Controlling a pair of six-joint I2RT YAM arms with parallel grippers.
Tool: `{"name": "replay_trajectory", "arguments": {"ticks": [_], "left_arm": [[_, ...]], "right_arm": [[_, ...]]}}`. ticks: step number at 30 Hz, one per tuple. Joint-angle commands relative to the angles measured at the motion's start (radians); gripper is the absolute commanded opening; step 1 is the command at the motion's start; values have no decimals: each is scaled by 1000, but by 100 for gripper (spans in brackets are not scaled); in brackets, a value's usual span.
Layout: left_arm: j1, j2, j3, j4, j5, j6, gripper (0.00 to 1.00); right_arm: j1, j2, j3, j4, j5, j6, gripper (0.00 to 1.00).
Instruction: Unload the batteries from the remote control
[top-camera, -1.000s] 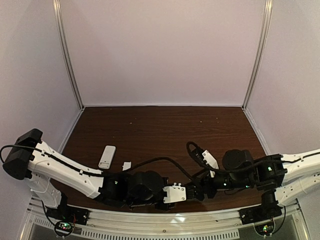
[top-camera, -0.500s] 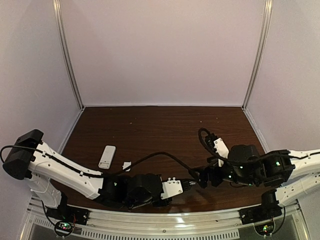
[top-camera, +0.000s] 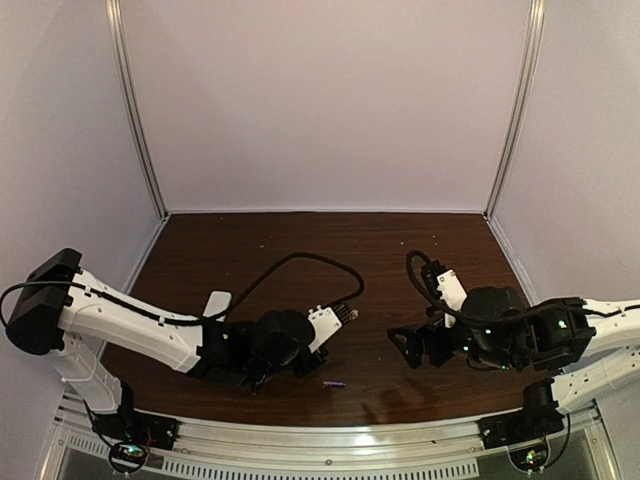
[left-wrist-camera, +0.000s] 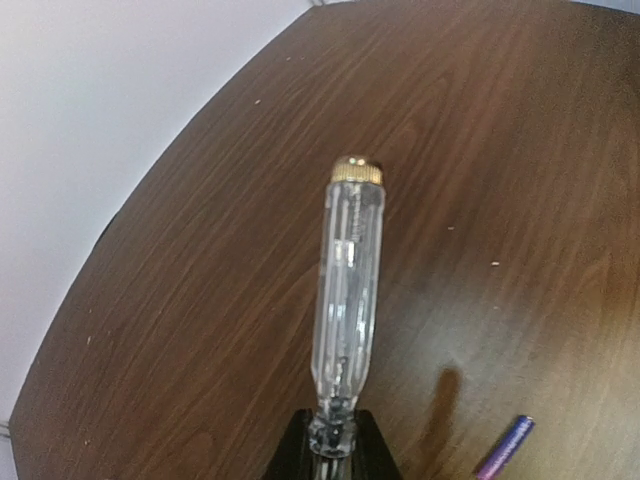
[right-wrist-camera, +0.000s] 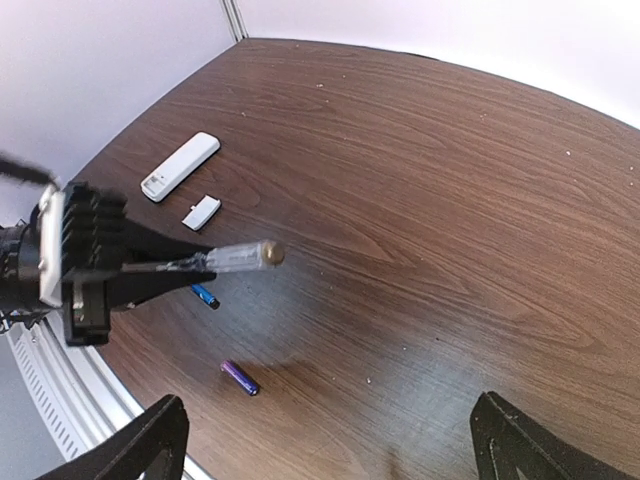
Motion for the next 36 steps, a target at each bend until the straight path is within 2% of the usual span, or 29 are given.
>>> {"name": "replay_trajectory", "arguments": {"ticks": [1, 10, 20, 28, 36], "left_arm": [[97, -38, -4, -57, -3, -161, 0], [249, -22, 1, -216, -45, -452, 0], [303, 75, 44, -294, -43, -667, 0], [370, 113, 88, -329, -29, -638, 0], [479, 90, 34, -310, 24, -593, 0]], "right_arm": [[-6, -29, 16, -28, 26, -2, 100], [-6, -34, 4, -24, 3, 16, 100], [-6, -36, -11, -18, -21, 43, 100], [-6, -46, -27, -21, -36, 62, 100], [-6, -72, -48, -25, -41, 86, 100]]}}
